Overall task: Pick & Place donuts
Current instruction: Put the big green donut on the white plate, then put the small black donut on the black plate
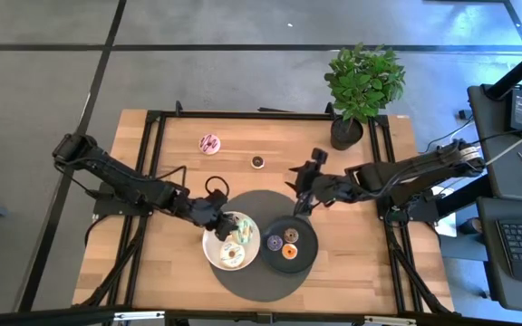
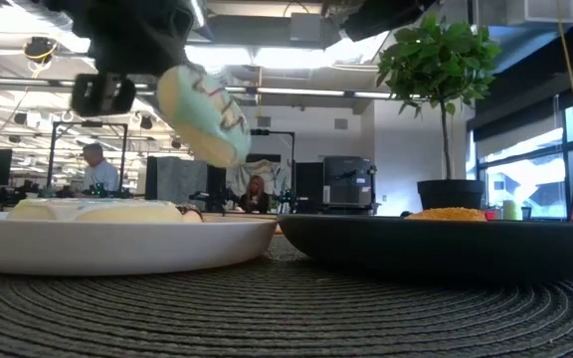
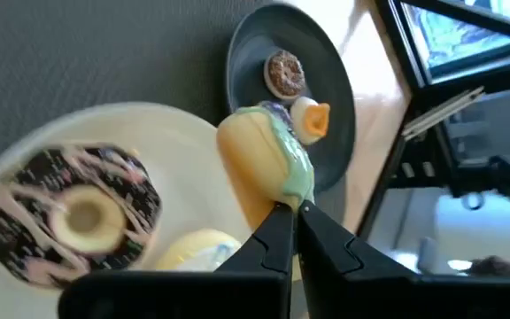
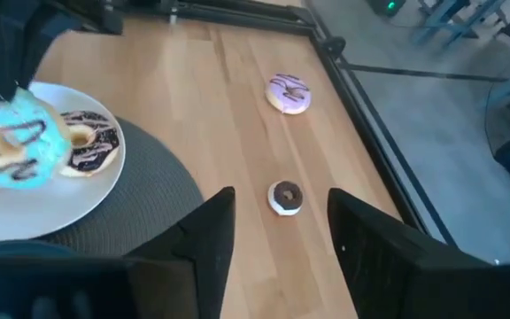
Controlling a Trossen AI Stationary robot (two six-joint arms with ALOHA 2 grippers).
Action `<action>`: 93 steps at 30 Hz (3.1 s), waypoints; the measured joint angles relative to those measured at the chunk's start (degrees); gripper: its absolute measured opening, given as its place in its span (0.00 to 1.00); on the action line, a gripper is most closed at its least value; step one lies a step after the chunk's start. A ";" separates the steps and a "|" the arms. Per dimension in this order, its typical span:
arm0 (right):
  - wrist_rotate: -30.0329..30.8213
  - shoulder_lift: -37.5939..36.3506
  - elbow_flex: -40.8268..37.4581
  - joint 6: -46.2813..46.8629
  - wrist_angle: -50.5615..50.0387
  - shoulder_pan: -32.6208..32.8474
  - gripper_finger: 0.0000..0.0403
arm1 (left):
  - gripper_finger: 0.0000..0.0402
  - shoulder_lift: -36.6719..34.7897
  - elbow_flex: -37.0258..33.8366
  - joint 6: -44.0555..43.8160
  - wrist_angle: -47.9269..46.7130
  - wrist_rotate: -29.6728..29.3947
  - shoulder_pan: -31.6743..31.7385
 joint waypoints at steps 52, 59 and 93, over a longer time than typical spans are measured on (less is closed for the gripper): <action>0.28 2.00 0.00 -4.22 -3.04 -1.94 0.45 | 0.07 12.85 -0.02 -8.18 8.59 7.35 2.30; 0.26 2.00 -0.02 -1.63 -4.30 -1.94 0.45 | 0.14 12.83 -0.02 -7.29 8.59 8.68 2.81; 0.92 6.30 -0.07 -2.64 2.65 -8.16 0.45 | 0.34 2.58 -0.04 11.81 -16.52 -6.16 10.16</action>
